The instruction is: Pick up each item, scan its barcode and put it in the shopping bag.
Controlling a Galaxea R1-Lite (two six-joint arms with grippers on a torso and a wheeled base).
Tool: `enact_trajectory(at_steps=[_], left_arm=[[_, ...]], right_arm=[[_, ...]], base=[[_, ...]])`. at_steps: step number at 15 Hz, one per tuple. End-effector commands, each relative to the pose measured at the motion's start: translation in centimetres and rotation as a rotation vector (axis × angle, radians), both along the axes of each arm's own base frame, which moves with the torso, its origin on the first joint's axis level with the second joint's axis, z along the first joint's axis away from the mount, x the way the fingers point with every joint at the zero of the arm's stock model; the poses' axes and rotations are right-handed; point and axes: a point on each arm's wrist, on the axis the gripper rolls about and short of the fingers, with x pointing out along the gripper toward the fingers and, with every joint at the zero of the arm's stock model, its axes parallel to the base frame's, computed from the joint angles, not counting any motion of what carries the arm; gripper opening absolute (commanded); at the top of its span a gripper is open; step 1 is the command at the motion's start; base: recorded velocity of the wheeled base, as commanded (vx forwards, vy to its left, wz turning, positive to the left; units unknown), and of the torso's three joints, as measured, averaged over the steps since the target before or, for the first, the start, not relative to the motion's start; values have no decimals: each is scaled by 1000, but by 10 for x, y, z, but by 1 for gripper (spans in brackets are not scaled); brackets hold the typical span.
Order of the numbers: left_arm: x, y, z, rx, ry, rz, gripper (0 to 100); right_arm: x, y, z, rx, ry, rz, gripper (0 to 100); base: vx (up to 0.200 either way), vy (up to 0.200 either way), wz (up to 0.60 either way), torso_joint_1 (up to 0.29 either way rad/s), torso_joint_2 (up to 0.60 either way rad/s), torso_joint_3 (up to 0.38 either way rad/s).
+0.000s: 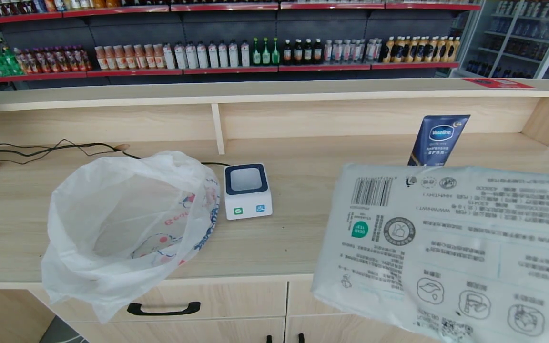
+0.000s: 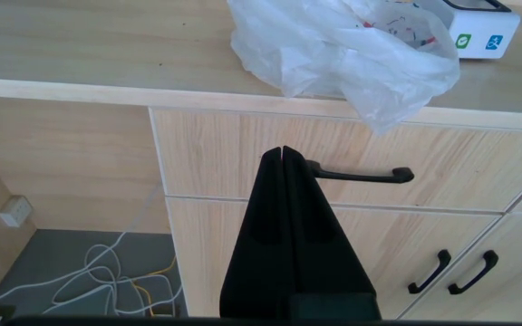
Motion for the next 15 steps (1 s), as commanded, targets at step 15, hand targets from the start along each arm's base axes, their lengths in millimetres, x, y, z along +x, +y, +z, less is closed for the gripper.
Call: enact_trajectory(at_steps=[15], left_arm=[[0, 0, 0, 0, 1, 0, 0]], right_arm=[[13, 2, -51, -667, -1265, -391, 0]], base=[[0, 0, 0, 0, 0, 0]])
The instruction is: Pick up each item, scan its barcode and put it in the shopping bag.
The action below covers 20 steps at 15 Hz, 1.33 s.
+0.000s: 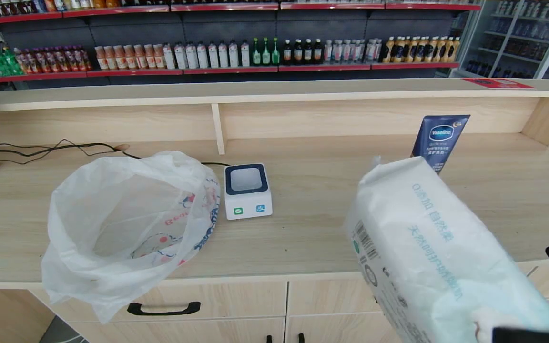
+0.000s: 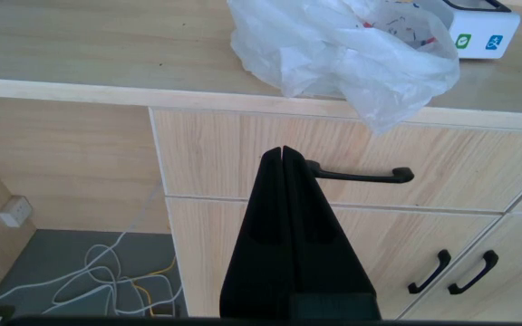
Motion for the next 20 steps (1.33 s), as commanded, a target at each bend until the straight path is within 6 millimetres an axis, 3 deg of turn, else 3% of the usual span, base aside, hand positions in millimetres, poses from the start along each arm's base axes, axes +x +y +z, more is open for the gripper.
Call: enact_trajectory(at_steps=[1, 4, 7, 12, 20], left_arm=[[0, 0, 0, 0, 1, 0, 0], [0, 0, 0, 0, 1, 0, 0], [0, 0, 0, 0, 1, 0, 0], [0, 0, 0, 0, 1, 0, 0], [0, 0, 0, 0, 1, 0, 0]], right_arm=[[15, 7, -10, -167, -76, -52, 0], [26, 18, -1, -417, -305, -245, 0], [26, 13, 17, -402, -366, -389, 0], [8, -5, 9, -565, -594, -547, 0], [20, -6, 27, -601, -669, -705, 0]], base=[[0, 0, 0, 0, 0, 0], [0, 0, 0, 0, 0, 0], [0, 0, 0, 0, 0, 0], [0, 0, 0, 0, 0, 0], [0, 0, 0, 0, 0, 0]])
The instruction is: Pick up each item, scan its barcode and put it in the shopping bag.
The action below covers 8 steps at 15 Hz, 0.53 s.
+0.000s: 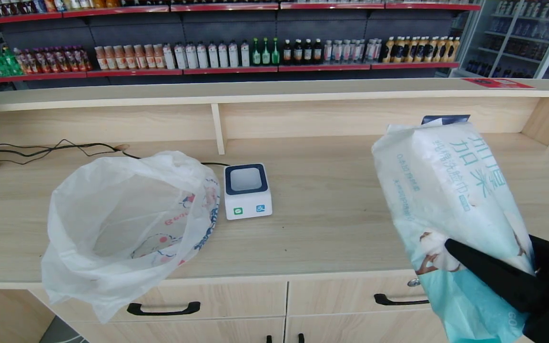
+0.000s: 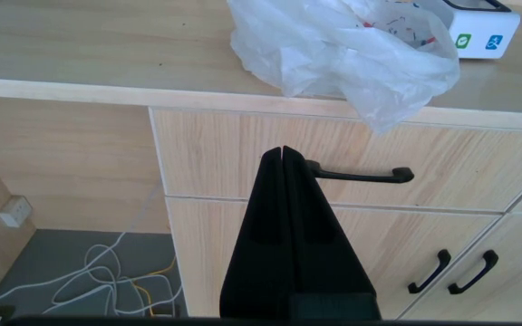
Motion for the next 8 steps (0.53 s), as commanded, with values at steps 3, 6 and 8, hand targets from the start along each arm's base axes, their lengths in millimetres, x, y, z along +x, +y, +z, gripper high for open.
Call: enact_trajectory(at_steps=[3, 6, 8], left_arm=[[0, 0, 0, 0, 1, 0, 0], [0, 0, 0, 0, 1, 0, 0], [0, 0, 0, 0, 1, 0, 0]], right_arm=[[26, 16, 4, 32, -38, -17, 0], [73, 16, 1, 81, -163, -158, 0], [94, 14, 0, 103, -228, -215, 0]], base=[[0, 0, 0, 0, 0, 0], [0, 0, 0, 0, 0, 0], [0, 0, 0, 0, 0, 0]])
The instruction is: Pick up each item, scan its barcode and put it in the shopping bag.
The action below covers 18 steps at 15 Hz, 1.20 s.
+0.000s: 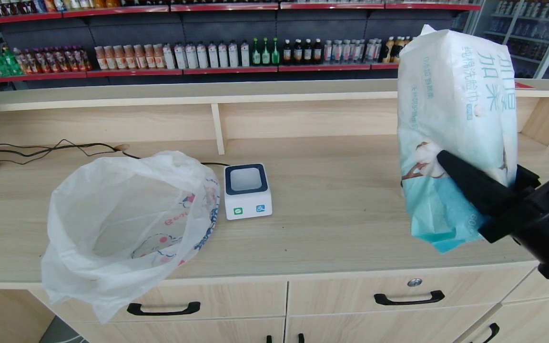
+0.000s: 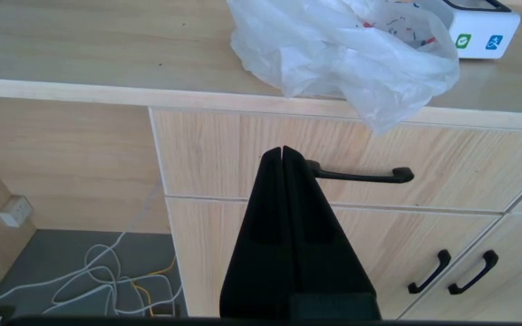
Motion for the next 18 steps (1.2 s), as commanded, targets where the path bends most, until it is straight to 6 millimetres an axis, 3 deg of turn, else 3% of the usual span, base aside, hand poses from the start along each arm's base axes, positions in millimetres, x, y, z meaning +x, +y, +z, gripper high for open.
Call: enact_trajectory(at_steps=[1, 4, 9, 13, 18], left_arm=[[0, 0, 0, 0, 1, 0, 0], [0, 0, 0, 0, 1, 0, 0], [0, 0, 0, -2, 1, 0, 0], [0, 0, 0, 0, 1, 0, 0], [0, 0, 0, -3, 1, 0, 0]], right_arm=[[36, 1, -17, -47, 36, -85, 0], [35, 1, -16, -93, 11, -107, 0], [37, 0, -10, -104, -20, -126, 0], [42, -5, -6, -95, -36, -156, 0], [32, -10, -5, -96, -40, -160, 0]], base=[[0, 0, 0, 0, 0, 0], [0, 0, 0, 0, 0, 0], [-200, 0, 0, 7, 0, 0], [0, 0, 0, 0, 0, 0], [0, 200, 0, 7, 6, 1]])
